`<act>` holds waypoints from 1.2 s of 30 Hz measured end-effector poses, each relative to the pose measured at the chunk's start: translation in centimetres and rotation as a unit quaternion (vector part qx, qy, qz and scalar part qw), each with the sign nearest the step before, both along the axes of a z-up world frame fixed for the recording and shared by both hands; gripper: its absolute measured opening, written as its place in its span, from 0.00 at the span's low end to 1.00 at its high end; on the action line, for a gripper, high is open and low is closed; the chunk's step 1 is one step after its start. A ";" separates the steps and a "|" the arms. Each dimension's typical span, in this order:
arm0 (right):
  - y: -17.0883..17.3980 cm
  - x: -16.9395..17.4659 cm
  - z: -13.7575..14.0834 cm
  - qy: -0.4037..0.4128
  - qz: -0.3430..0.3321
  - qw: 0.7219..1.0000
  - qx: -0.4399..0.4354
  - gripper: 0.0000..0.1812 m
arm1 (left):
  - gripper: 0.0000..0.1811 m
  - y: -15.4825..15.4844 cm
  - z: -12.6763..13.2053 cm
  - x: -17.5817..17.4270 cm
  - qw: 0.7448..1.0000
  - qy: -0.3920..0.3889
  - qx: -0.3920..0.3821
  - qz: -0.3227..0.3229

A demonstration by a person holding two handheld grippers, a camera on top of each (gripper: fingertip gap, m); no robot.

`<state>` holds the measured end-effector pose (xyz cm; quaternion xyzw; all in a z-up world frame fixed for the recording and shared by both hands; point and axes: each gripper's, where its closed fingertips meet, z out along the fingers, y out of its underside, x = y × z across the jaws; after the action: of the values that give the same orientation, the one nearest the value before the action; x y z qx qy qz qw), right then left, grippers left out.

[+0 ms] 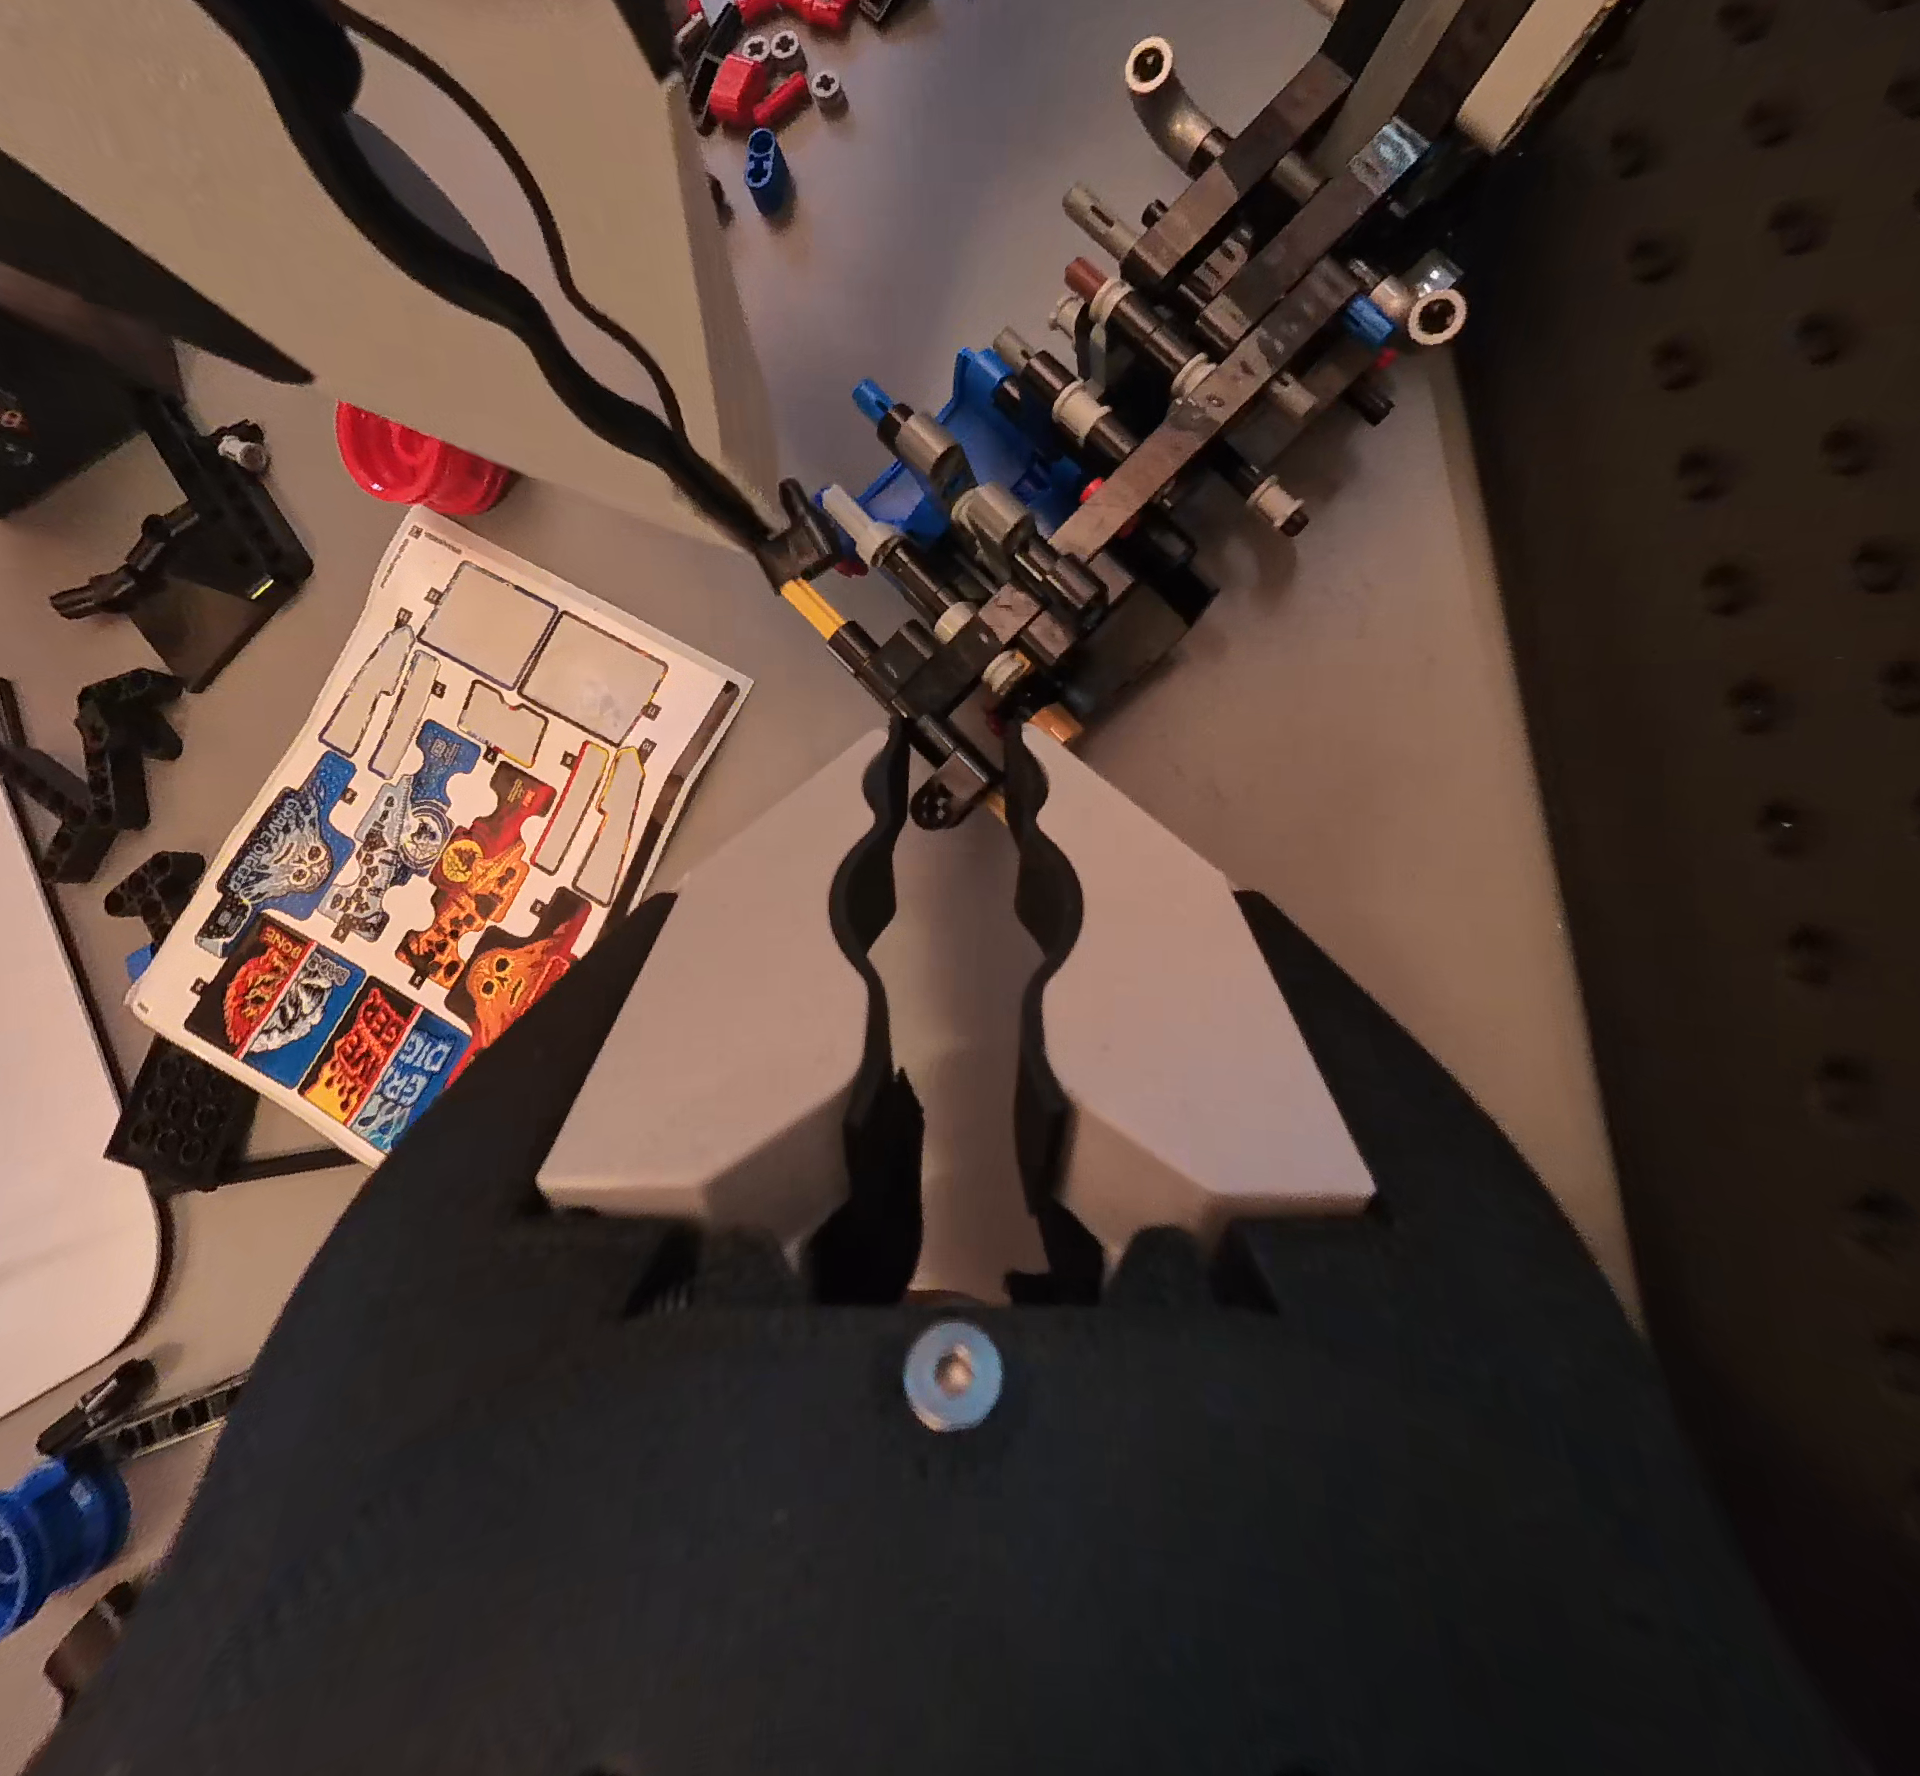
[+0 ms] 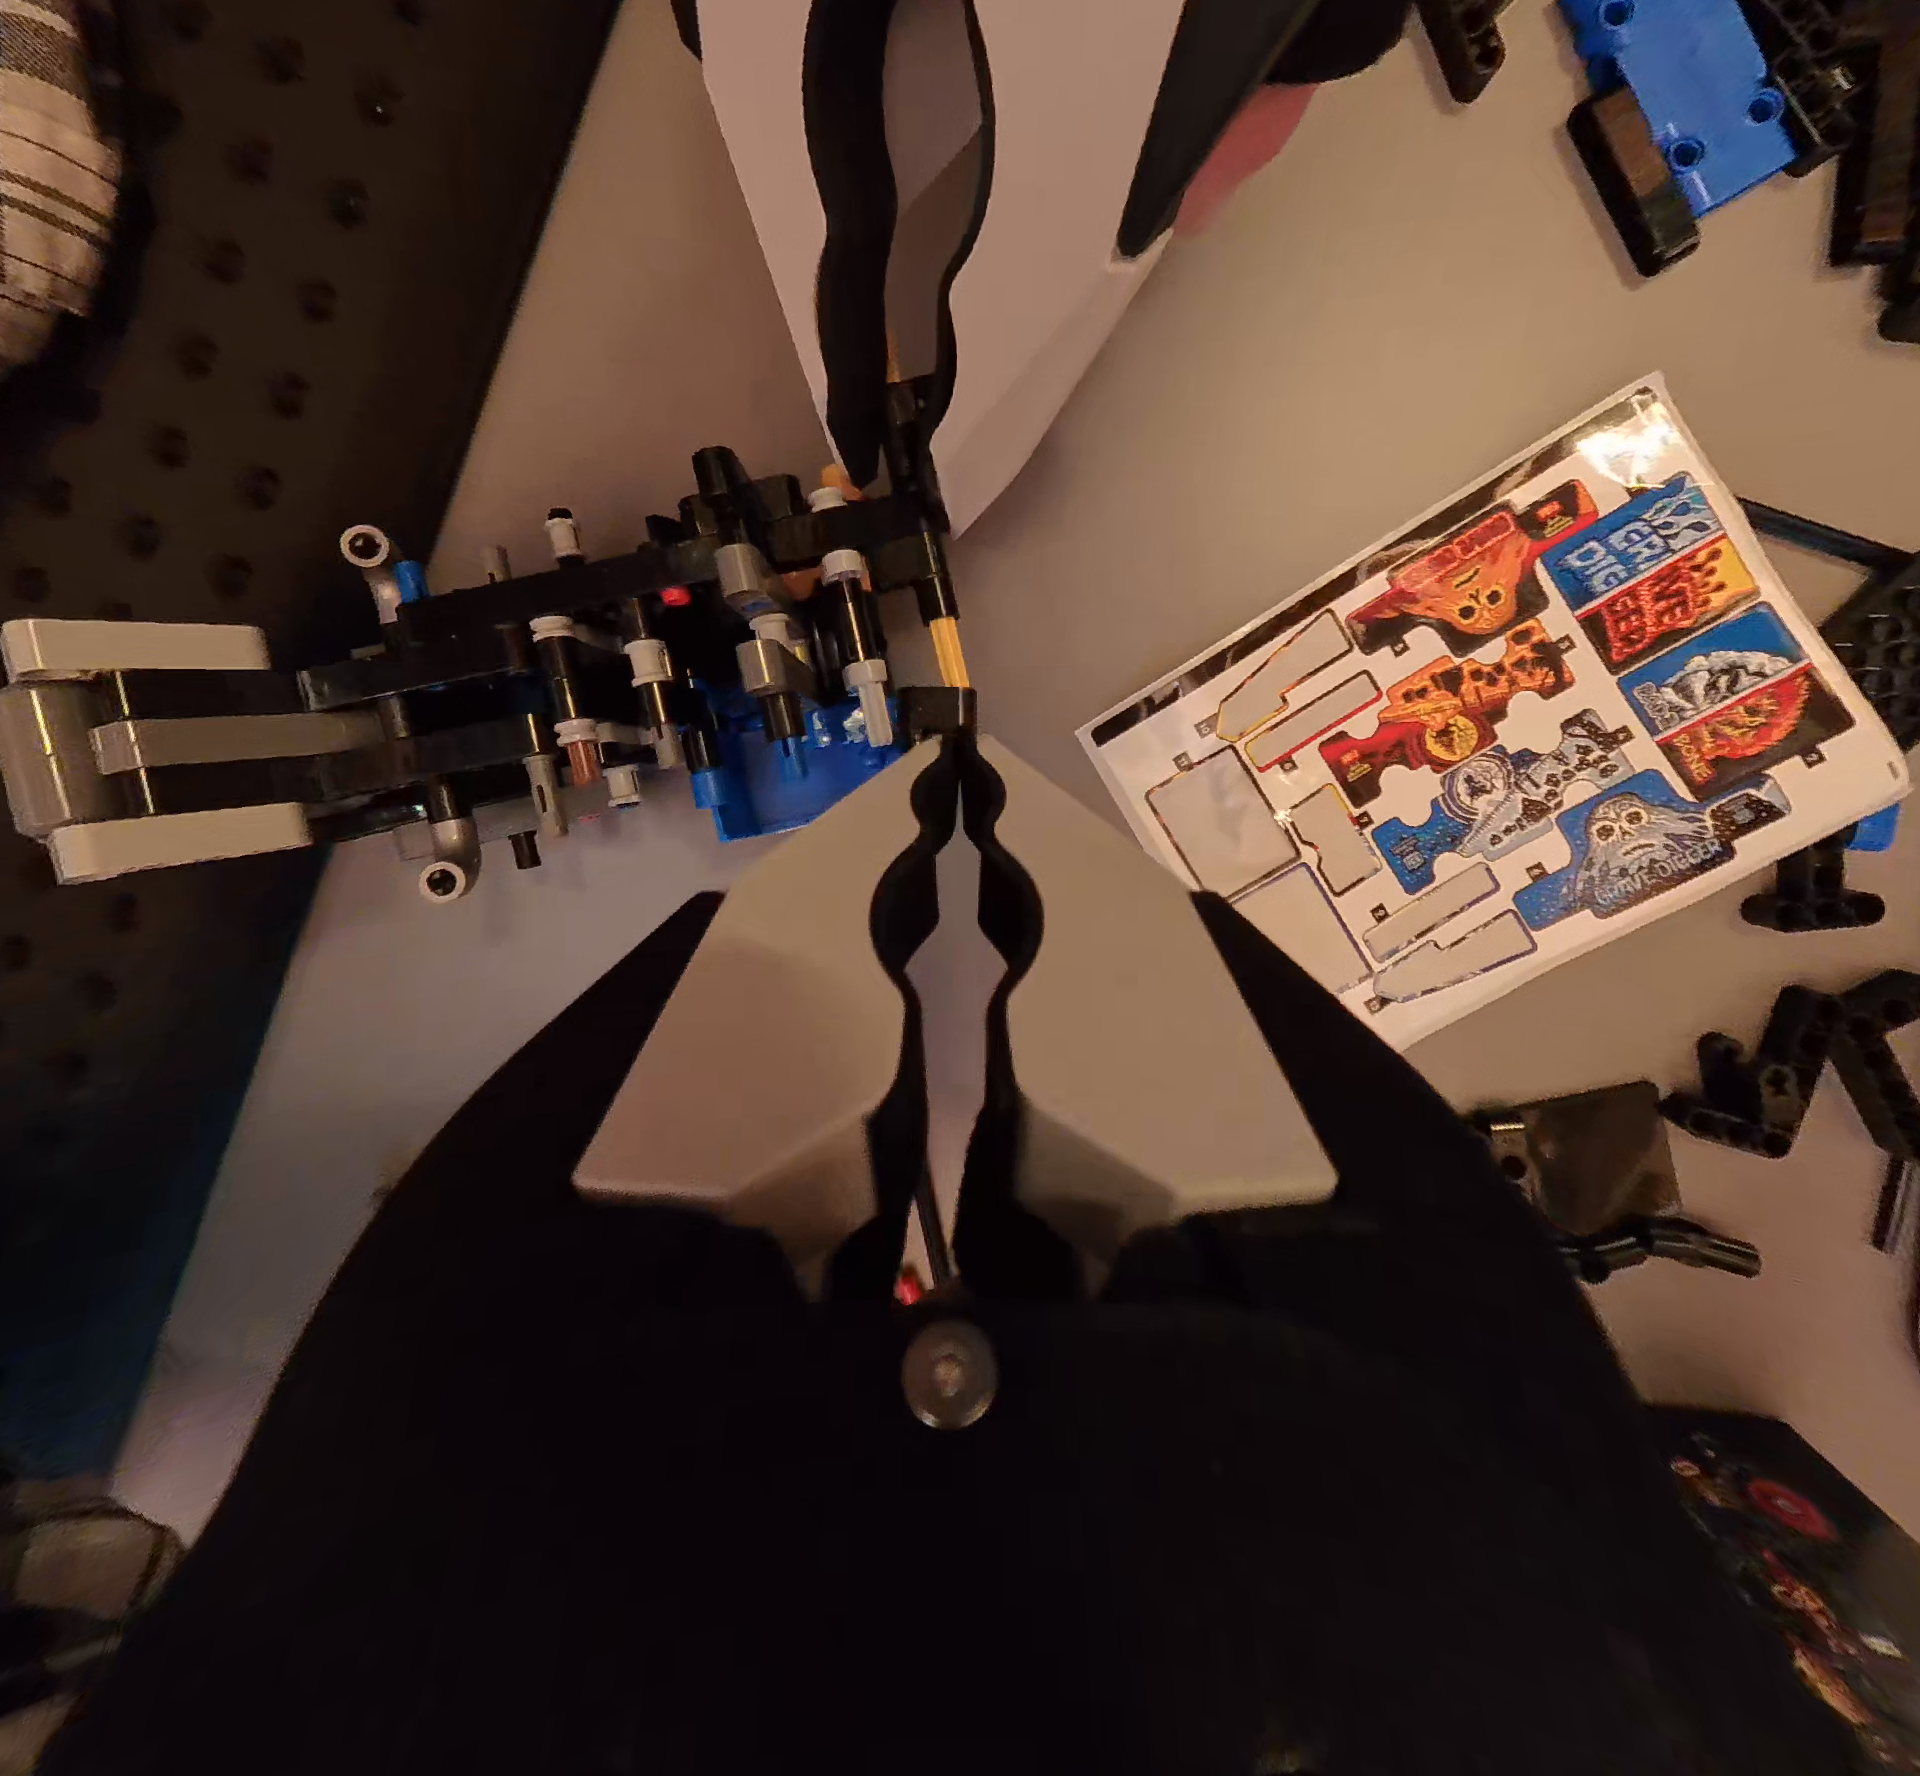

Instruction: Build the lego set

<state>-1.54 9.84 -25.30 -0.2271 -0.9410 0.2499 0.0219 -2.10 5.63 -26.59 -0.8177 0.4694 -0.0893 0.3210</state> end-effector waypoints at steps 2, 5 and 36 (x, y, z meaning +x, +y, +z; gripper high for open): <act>0.0 -0.1 0.0 0.007 -0.002 1.000 -0.001 0.00 | 0.08 0.0 0.0 0.0 1.000 0.001 0.001 -0.002; 0.0 -0.3 -0.2 0.014 -0.005 1.000 -0.005 0.00 | 0.08 0.0 0.0 0.1 1.000 0.002 0.002 -0.005; -0.1 -0.2 -0.3 0.072 -0.067 0.995 0.017 0.00 | 0.08 -0.1 -0.1 0.1 1.000 0.002 -0.006 -0.004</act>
<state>-1.72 9.71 -25.56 -0.2702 -0.9239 0.2475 0.1105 -1.99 5.56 -26.65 -0.8177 0.4731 -0.0920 0.3149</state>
